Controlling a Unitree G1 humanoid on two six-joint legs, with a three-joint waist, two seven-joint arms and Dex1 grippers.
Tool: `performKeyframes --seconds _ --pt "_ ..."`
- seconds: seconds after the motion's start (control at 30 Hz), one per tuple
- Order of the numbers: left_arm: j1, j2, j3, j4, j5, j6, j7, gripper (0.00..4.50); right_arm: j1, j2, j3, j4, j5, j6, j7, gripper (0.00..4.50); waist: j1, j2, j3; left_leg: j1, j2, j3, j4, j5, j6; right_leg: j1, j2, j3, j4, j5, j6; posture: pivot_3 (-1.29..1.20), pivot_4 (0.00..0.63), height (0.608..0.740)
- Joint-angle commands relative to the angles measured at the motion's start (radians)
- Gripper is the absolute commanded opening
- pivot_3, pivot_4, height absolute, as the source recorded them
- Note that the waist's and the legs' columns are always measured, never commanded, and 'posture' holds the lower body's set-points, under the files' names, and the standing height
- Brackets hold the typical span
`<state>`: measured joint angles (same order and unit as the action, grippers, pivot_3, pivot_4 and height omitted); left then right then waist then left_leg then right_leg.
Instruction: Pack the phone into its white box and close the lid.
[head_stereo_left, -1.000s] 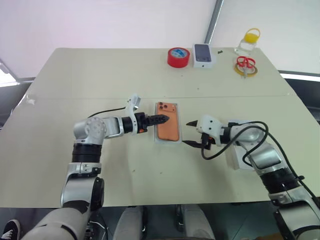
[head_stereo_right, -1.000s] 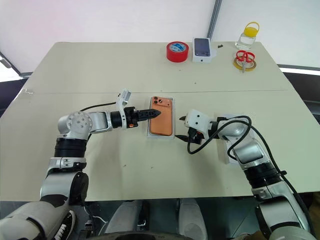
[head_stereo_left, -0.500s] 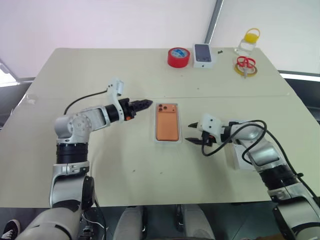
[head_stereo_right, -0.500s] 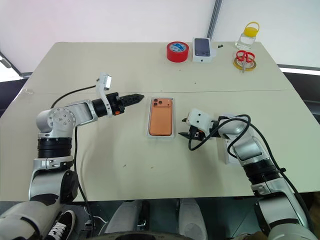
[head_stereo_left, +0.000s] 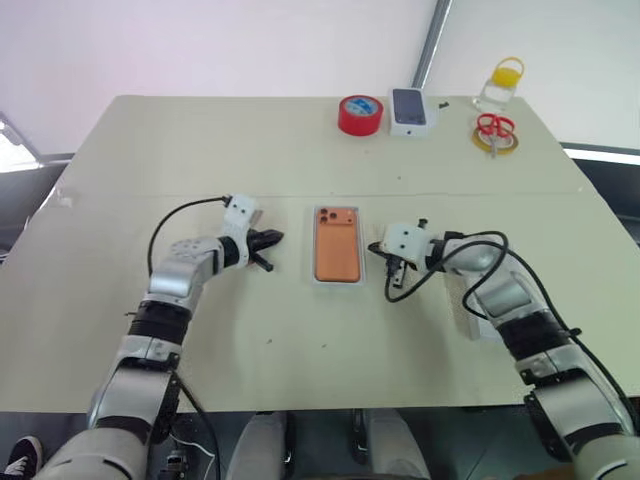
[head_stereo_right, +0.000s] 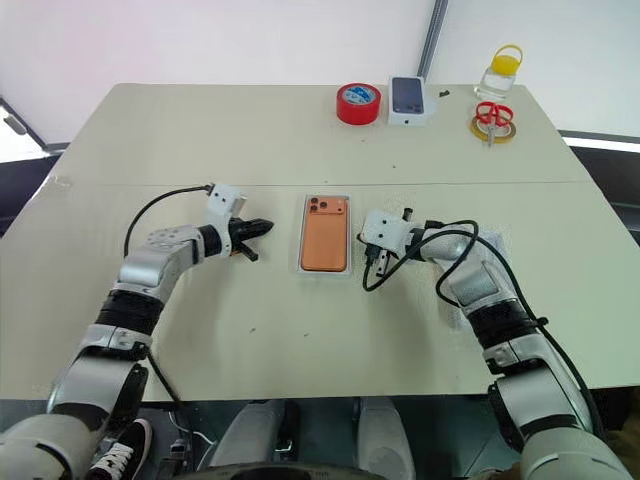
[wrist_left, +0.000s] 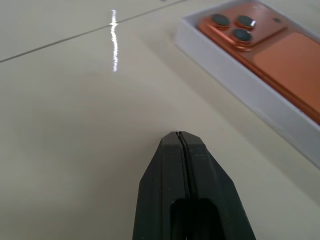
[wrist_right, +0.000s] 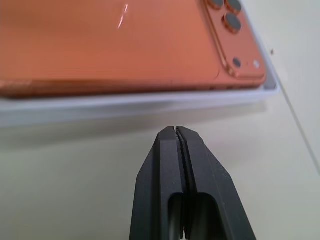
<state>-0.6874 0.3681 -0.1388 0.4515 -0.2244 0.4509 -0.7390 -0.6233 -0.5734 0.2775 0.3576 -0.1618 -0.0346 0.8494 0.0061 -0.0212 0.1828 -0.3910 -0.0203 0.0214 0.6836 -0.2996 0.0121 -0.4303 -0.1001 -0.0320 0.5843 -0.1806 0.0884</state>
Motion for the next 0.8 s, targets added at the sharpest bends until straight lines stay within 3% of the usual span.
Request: performKeyframes --seconds 0.03,0.2,0.5,0.8 --pt "-0.008 -0.056 -0.096 -0.007 0.035 0.033 -0.069 0.0 -0.013 -0.006 -0.013 -0.023 0.005 -0.016 0.012 0.03 0.007 0.0 0.0 0.0 0.0 0.0 0.0 0.0 0.0 0.0 0.0 0.0 0.0 0.0 0.0 0.0 0.15 0.74" --pt "-0.004 -0.113 -0.171 -0.108 0.008 0.138 -0.174 0.0 0.043 -0.051 -0.028 -0.093 0.029 0.015 0.073 0.03 0.01 0.001 -0.001 0.0 -0.001 0.0 0.0 -0.001 0.002 0.002 0.0 0.0 -0.001 0.0 0.0 0.0 0.15 0.74" --pt "0.003 -0.22 -0.208 -0.248 -0.017 0.24 -0.205 0.0 0.286 -0.216 -0.123 -0.385 0.143 0.175 0.215 0.03 0.012 0.001 -0.001 0.0 -0.002 0.0 0.001 -0.003 0.006 0.003 -0.001 0.0 -0.003 0.0 0.001 0.0 0.15 0.74" --pt "0.028 -0.226 -0.251 -0.292 0.003 0.229 -0.233 0.0 0.407 -0.308 -0.211 -0.473 0.181 0.249 0.243 0.03 0.008 0.001 -0.001 0.001 0.0 0.0 0.002 -0.003 0.005 0.003 -0.001 0.0 -0.001 -0.002 -0.002 0.0 0.15 0.74"
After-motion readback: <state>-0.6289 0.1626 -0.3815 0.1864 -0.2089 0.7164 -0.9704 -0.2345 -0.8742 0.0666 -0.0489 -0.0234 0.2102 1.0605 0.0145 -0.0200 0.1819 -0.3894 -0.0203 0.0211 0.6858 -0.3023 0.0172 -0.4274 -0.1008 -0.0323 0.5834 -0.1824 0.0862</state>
